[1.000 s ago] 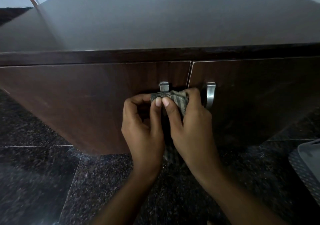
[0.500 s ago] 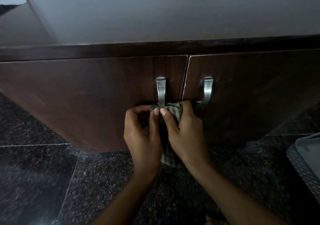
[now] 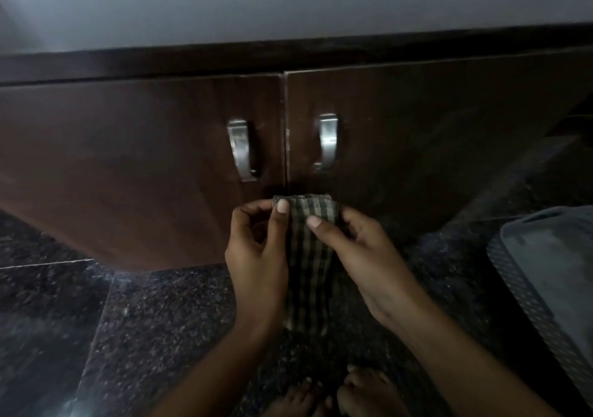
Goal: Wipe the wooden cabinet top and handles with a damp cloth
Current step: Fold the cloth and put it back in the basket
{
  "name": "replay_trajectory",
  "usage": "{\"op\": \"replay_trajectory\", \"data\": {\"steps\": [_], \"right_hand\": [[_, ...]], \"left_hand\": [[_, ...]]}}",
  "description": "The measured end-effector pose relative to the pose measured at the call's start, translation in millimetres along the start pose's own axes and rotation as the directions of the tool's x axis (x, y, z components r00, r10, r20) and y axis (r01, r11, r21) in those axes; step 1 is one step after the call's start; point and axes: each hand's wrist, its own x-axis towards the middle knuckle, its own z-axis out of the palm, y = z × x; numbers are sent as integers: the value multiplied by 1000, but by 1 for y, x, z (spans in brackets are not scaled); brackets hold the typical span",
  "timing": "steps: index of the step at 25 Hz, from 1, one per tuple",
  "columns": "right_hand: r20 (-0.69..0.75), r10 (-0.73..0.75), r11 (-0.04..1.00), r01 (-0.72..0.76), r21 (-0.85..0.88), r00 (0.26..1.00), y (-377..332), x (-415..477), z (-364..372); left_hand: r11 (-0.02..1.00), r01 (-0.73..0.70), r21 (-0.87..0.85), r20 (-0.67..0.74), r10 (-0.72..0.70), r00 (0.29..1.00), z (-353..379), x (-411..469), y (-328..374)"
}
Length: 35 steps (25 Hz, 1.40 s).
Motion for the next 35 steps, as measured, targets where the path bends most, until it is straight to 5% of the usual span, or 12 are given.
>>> {"op": "replay_trajectory", "data": {"steps": [3,7,15,19,26,29,35], "right_hand": [[-117,106,984,-86,159,987,5,-3,-39],[-265,206,903,-78,423,942,15,-4,-101],[-423,261,774,73,628,868,42,-21,-207],[-646,258,901,63,429,718,46,-31,-254],[-775,301,936,-16,352,556,71,-28,-320],[-813,354,923,-34,383,463,90,-15,-336],[-922,248,968,-117,223,296,108,-7,-362]], "left_hand": [[992,114,58,257,-125,958,23,-13,-8],[965,160,206,548,-250,798,71,-32,-19],[910,350,223,618,-409,671,202,-63,-38],[878,379,293,653,-473,591,263,-77,-45],[859,198,473,764,-512,394,330,-92,-73],[852,127,509,773,-517,369,353,-95,-94],[738,-454,499,867,-429,255,401,-96,-124]]}}
